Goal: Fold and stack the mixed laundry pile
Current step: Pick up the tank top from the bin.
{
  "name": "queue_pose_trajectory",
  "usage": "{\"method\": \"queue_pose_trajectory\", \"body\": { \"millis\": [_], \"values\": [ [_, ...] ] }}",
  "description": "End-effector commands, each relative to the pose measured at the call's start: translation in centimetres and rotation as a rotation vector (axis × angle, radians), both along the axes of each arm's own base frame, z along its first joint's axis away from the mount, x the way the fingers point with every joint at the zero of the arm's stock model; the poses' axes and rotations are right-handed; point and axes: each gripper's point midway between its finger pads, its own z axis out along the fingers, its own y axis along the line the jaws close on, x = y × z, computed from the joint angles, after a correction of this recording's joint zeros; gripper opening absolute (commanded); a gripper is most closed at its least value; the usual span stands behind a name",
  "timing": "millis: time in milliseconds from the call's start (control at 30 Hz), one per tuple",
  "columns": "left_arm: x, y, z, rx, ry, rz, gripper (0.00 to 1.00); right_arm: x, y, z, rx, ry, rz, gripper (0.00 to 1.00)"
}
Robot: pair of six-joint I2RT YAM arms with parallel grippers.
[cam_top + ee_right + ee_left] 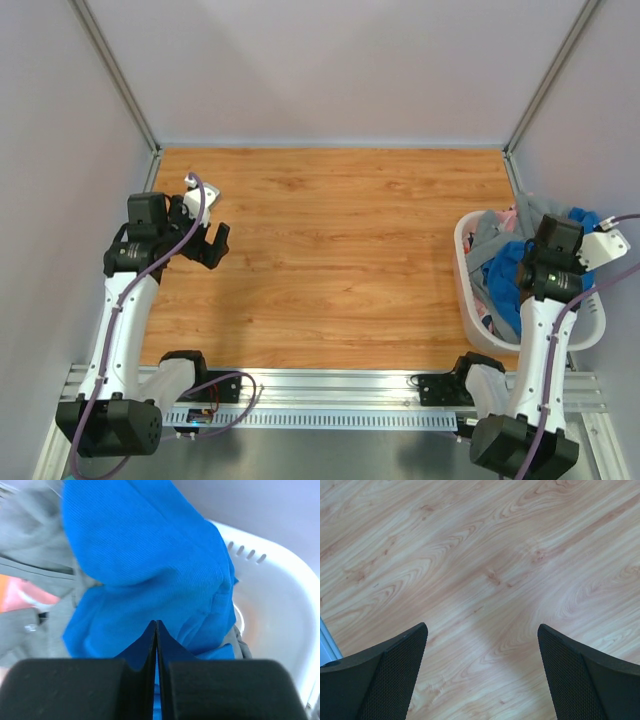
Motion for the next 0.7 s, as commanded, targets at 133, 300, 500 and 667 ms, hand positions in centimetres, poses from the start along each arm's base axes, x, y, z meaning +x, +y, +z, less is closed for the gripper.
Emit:
{"method": "queue_pose_trajectory", "body": {
  "millis": [133, 300, 500, 667],
  "values": [
    [-0.6, -0.3, 2.1, 0.0, -0.053, -0.024, 0.99, 0.6, 0.8, 5.3, -0.059, -0.173, 0.086, 0.0],
    [-0.9, -0.3, 2.1, -0.002, -0.057, -0.02, 0.99, 1.8, 0.7, 3.5, -0.03, -0.144, 0.098, 0.32],
    [-1.3, -0.4, 1.4, -0.006, -0.055, -0.025, 0.99, 4.3, 0.1, -1.0, 0.053, -0.012, 0.097, 1.0],
    [-1.2, -0.4, 0.9, 0.007, -0.046, -0.034, 0.99, 5.0, -0.4, -4.2, 0.096, 0.074, 0.068, 0.8]
  ]
}}
